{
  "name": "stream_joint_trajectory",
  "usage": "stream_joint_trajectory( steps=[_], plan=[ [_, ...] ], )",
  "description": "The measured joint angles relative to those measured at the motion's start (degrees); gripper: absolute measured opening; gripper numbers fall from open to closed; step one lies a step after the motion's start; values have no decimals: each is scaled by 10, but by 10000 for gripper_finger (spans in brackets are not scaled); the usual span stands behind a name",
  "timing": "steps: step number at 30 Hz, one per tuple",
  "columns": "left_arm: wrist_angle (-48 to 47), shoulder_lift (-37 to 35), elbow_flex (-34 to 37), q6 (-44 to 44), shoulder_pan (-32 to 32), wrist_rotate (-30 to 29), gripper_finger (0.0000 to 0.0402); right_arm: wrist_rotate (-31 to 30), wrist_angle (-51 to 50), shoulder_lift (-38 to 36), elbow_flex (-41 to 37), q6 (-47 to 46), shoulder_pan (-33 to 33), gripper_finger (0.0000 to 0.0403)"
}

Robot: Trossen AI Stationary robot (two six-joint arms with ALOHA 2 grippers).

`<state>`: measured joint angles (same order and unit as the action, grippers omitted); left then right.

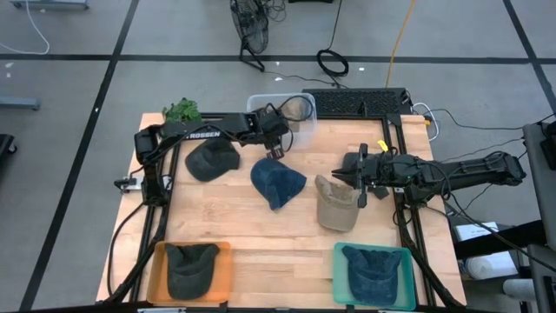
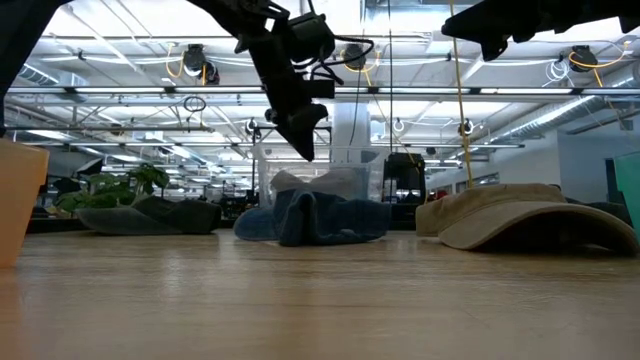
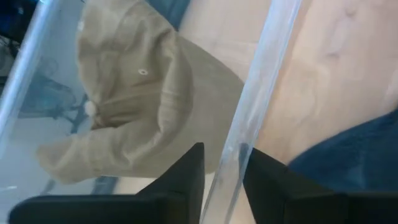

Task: Pick & Place hat
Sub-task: Adjust the transparent bin, then put the blue cap into the sky blue bin

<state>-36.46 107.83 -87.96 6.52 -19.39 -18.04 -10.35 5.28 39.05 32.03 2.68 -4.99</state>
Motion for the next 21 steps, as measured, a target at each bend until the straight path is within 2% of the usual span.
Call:
stream_joint_trajectory(
  steps=[7, 14, 21],
  plan=[
    [-24, 1, 0, -56, 29, -15, 185, 0, 0, 0, 0, 0, 0, 20],
    [-47, -6, 0, -58, 59, -18, 265, 0, -3, 0, 0, 0, 0, 20],
    [-44, -51, 0, -68, 84, -18, 300, 0, -6, 0, 0, 5, 0, 20]
  ],
)
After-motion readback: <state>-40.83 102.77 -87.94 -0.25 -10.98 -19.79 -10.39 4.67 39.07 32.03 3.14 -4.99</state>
